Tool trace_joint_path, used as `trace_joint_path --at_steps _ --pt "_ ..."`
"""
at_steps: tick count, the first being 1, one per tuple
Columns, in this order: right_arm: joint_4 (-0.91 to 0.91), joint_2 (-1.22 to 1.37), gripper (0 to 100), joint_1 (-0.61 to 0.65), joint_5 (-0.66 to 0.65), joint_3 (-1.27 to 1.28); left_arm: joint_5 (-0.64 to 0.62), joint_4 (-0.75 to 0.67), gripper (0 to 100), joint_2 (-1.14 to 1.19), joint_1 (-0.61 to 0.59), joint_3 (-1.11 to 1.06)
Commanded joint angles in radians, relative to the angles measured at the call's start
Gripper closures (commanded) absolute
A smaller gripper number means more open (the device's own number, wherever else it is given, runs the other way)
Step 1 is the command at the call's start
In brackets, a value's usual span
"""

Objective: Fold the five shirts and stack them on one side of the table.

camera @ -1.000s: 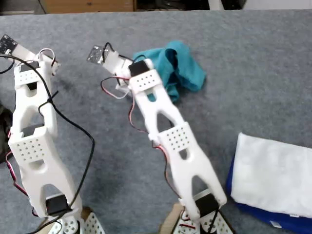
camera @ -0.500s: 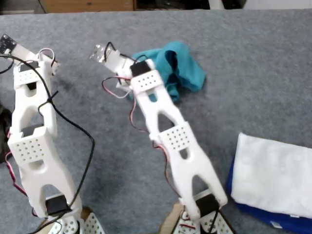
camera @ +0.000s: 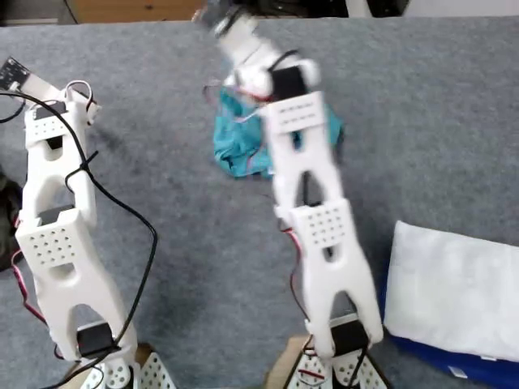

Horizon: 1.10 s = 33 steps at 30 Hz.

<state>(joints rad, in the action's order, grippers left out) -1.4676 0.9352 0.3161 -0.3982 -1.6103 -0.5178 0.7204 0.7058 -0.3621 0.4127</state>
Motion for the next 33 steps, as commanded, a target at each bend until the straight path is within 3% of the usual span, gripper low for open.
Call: trace_joint_path --at_steps 1,6,10,17,20,25,33 --pt "-0.008 -0.321 99.5 -0.073 0.023 -0.05 0.006 0.063 93 -0.021 0.009 0.063" --pt "-0.005 -0.518 99.5 -0.166 0.02 -0.051 0.006 0.19 93 -0.021 0.074 0.135" --pt "-0.009 -0.573 99.5 -0.265 0.014 -0.05 0.015 0.377 93 -0.021 0.181 0.267" --pt "0.023 -0.42 99.5 -0.34 0.025 0.068 0.146 0.766 93 -0.019 0.433 0.569" --pt "0.101 -0.266 99.5 -0.378 0.091 0.096 0.195 0.888 93 -0.012 0.529 0.641" --pt "0.229 -0.013 99.5 -0.458 0.175 0.093 0.264 0.905 93 -0.01 0.681 0.614" --pt "0.446 0.249 99.5 -0.538 0.176 0.094 0.548 0.766 93 -0.01 0.879 0.45"
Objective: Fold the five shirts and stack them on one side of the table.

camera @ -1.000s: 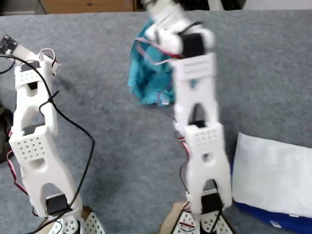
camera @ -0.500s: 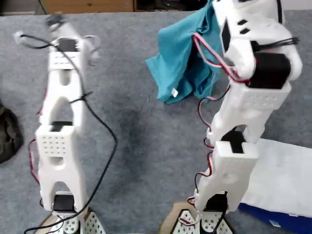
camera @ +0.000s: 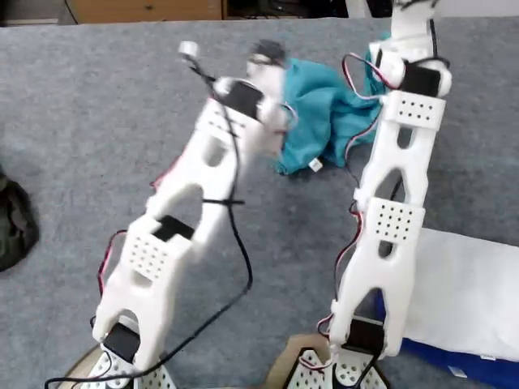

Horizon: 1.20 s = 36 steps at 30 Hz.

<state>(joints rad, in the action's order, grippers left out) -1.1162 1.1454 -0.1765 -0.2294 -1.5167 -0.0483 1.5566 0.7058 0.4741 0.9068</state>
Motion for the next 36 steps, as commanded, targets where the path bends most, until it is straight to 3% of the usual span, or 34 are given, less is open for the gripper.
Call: trace_joint_path --at_steps 1,5,11,17,23,28,32,34,36 --pt "0.117 0.062 99.5 -0.058 0.008 0.001 0.101 -0.101 93 -0.01 0.054 -0.066" --pt "0.167 0.114 99.5 -0.099 0.008 0.001 0.175 -0.227 93 -0.01 0.08 -0.164" --pt "0.173 0.122 99.5 -0.096 0.003 0.008 0.181 -0.417 93 -0.01 0.081 -0.261" --pt "0.173 0.122 99.5 -0.101 0.002 0.008 0.183 -0.4 82 -0.012 0.075 -0.302" --pt "0.173 0.122 99.5 -0.101 0.002 0.008 0.241 -0.373 83 -0.021 0.084 -0.299" --pt "0.173 0.122 99.5 -0.101 0.002 0.008 0.281 -0.437 83 0.008 0.087 -0.318" --pt "0.173 0.122 99.5 -0.097 0.002 0.008 0.261 -0.58 91 0.087 0.051 -0.324" --pt "0.173 0.122 99.5 -0.097 0.002 0.007 0.233 -0.575 98 0.093 0.044 -0.292" --pt "0.173 0.122 99.5 -0.096 0.002 0.005 0.221 -0.551 97 0.096 0.044 -0.262"
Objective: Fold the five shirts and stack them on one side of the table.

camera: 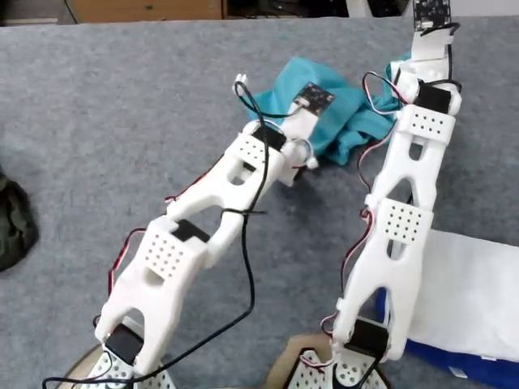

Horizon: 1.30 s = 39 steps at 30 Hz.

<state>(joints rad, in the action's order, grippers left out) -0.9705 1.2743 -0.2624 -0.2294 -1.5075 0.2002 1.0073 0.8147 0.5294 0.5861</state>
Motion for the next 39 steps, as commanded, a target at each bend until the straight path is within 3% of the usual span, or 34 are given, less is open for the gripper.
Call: trace_joint_path --at_steps 1,9,17,22,26,32,39 --pt "0.028 -0.007 99.5 -0.01 0.002 -0.004 -0.028 0.009 98 -0.013 -0.011 0.069" --pt "0.028 -0.007 99.5 -0.01 0.002 -0.007 -0.021 0.147 98 -0.015 -0.017 0.195" --pt "0.011 -0.027 99.5 0.018 0.003 -0.016 -0.026 0.382 98 -0.016 -0.1 0.517" --pt "-0.161 -0.14 99.5 0.071 0.006 -0.111 -0.026 0.574 98 -0.016 -0.163 0.793" --pt "-0.4 -0.321 99.5 0.081 0.012 -0.153 -0.026 0.723 98 -0.018 -0.224 1.108" --pt "-0.552 -0.653 99.5 0.082 0.035 -0.151 -0.061 0.753 98 -0.231 -0.322 1.051" --pt "-0.695 -0.966 99.5 0.166 0.037 -0.153 -0.14 0.753 98 -0.467 -0.419 0.968"
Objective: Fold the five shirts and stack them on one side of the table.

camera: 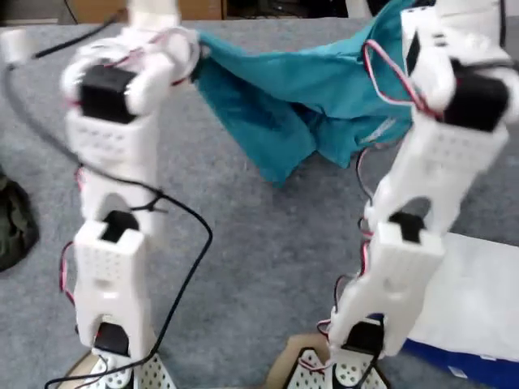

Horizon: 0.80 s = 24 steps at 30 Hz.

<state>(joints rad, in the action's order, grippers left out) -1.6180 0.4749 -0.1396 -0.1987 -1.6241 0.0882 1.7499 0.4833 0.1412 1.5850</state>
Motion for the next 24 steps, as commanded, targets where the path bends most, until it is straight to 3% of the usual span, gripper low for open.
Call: trace_joint_path --at_steps 1,9,18,24 --pt "-0.063 -0.208 99.5 0.059 0.006 -0.036 -0.032 0.012 98 -0.185 -0.038 -0.052" --pt "-0.061 -0.53 99.5 0.14 0.006 -0.027 -0.029 0.012 98 -0.654 -0.038 -0.359" --pt "-0.098 -0.717 99.5 0.147 0.012 -0.022 -0.015 0.011 98 -1.224 -0.269 -0.928" --pt "-0.126 -0.835 99.5 0.142 0.006 0.148 0.044 0.006 98 -1.509 -0.285 -1.32"
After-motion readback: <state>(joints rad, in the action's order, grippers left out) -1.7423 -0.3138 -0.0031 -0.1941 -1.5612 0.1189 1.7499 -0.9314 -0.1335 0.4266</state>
